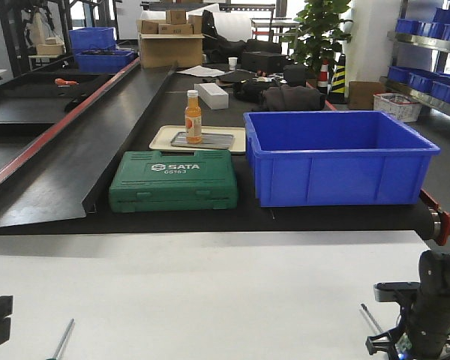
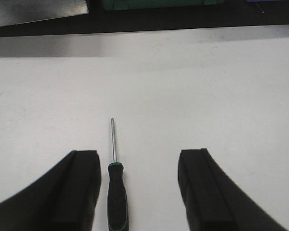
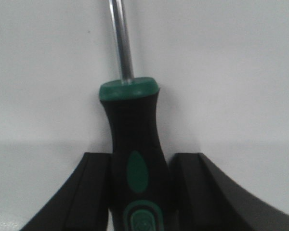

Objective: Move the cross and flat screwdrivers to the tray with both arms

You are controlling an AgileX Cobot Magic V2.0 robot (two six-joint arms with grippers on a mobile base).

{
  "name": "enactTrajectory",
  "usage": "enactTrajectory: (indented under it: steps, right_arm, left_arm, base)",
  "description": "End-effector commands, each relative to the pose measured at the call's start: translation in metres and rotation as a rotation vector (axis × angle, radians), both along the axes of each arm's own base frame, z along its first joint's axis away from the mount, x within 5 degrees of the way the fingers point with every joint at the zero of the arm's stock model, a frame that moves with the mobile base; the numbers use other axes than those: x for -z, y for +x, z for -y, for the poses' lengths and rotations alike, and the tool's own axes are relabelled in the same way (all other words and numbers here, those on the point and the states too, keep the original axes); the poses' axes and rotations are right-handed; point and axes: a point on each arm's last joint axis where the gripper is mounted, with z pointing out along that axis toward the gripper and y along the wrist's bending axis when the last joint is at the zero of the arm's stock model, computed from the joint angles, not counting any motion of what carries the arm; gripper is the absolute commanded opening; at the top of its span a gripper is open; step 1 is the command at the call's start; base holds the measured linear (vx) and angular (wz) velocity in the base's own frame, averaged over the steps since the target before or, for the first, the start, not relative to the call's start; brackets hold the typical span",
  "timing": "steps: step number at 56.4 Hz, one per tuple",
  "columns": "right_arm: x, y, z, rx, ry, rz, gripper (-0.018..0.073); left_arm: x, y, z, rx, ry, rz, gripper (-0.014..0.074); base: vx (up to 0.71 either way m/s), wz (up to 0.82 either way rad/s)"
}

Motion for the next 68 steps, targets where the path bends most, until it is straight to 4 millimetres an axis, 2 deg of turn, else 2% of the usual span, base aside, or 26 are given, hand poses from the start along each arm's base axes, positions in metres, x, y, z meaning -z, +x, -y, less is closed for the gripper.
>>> enactTrajectory:
  steps: [1, 16, 26, 42, 58, 68]
  right_arm:
    - [-0.025, 0.001, 0.0, 0.006, 0.009, 0.029, -0.0011]
    - [-0.025, -0.005, -0.008, 0.041, 0.077, -0.034, -0.0009]
    - [-0.025, -0.005, -0.014, 0.035, 0.091, -0.037, -0.0009]
    - [-0.025, -0.005, -0.016, 0.04, 0.103, -0.042, -0.0009]
    - [-0.025, -0.005, -0.017, 0.044, 0.119, -0.039, -0.0009]
    - [-0.025, -0.005, -0.017, 0.041, 0.119, -0.041, -0.0009]
  left_arm:
    - [-0.019, 0.003, 0.0, -0.005, -0.017, 0.107, 0.0498]
    - [-0.01, 0.001, 0.0, -0.037, -0.069, 0.002, 0.0498]
    - [0.01, 0.01, 0.002, -0.056, -0.078, -0.143, 0.0498]
    - [0.05, 0.053, 0.005, -0.036, 0.013, -0.38, 0.0498]
    - [0.078, 0.101, 0.008, -0.028, 0.089, -0.569, 0.0498]
    - [0.093, 0.127, 0.011, -0.028, 0.096, -0.616, 0.0498]
  base:
    - [0.0, 0.0]
    - [0.0, 0.0]
    - [0.0, 0.0]
    - [0.0, 0.0]
    - [0.0, 0.0]
    - [0.0, 0.0]
